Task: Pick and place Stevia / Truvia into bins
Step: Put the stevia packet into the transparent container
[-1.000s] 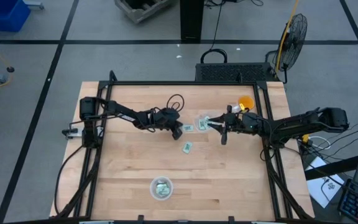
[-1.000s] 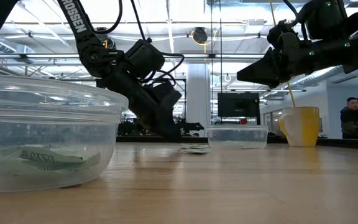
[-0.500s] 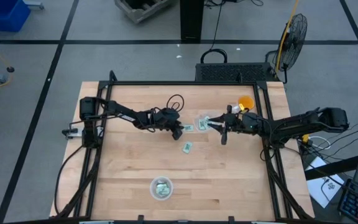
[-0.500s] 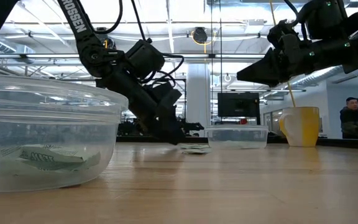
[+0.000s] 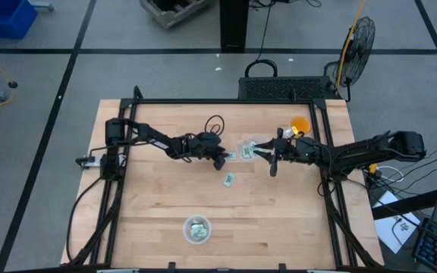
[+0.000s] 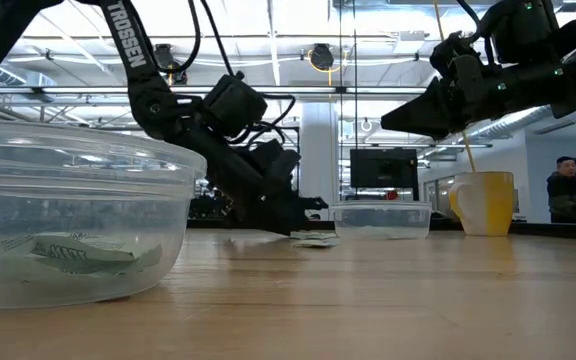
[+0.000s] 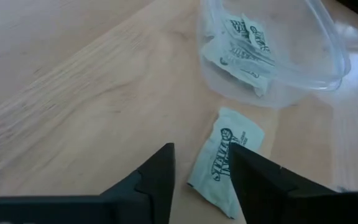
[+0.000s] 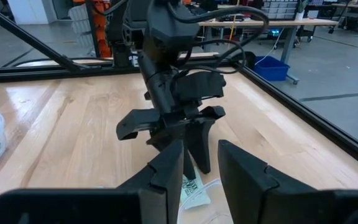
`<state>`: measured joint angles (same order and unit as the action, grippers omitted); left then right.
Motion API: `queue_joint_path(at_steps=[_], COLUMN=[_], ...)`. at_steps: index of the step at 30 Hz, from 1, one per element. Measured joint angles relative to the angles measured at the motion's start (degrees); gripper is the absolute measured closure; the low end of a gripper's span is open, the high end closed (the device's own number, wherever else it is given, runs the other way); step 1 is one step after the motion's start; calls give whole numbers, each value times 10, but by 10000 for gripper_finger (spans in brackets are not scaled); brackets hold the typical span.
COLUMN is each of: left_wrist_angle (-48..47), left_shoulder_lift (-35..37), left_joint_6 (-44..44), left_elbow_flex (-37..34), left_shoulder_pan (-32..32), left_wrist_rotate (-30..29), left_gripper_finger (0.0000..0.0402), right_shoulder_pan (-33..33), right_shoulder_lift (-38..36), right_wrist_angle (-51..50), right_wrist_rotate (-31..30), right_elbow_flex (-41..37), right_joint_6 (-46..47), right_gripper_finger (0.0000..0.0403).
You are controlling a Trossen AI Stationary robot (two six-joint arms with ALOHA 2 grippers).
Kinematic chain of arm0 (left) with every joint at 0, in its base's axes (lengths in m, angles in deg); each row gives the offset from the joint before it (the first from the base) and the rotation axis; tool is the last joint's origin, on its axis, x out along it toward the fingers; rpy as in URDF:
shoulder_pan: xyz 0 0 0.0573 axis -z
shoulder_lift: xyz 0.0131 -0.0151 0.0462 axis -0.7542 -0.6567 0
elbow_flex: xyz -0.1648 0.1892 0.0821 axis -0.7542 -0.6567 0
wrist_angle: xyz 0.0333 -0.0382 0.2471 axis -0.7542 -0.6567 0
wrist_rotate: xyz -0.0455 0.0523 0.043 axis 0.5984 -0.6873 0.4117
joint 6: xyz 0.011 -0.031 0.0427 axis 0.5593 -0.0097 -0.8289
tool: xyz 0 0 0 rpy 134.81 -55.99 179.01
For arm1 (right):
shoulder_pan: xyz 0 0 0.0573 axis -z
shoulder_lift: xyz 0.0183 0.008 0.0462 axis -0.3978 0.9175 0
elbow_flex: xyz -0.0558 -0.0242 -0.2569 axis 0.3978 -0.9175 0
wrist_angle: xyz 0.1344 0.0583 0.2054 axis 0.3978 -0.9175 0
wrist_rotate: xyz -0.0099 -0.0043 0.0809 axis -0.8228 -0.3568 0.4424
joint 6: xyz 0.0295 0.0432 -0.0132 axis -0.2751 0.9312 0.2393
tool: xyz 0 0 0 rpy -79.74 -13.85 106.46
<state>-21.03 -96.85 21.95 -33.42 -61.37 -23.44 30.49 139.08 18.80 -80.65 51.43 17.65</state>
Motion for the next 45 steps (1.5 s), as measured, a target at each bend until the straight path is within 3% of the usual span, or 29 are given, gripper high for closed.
queue_joint_path(at_steps=[20,30,40,45], left_wrist_angle=[-14,-15,-59,-100], left_shoulder_lift=[4,12,61,80], left_joint_6=[-3,-7,-22,29], left_elbow_flex=[0,-1,-3,-2], left_shoulder_pan=[-5,-4,6,20], left_wrist_rotate=[29,34,34,31], left_gripper_finger=[395,365,273,251], right_shoulder_pan=[0,0,0,0], right_shoulder_lift=[0,0,0,0], right_wrist_angle=[0,-1,-2,-3], right_wrist_rotate=[0,0,0,0], right_elbow_flex=[0,0,0,0], right_joint_6=[0,0,0,0], right_gripper_finger=[309,309,310,309])
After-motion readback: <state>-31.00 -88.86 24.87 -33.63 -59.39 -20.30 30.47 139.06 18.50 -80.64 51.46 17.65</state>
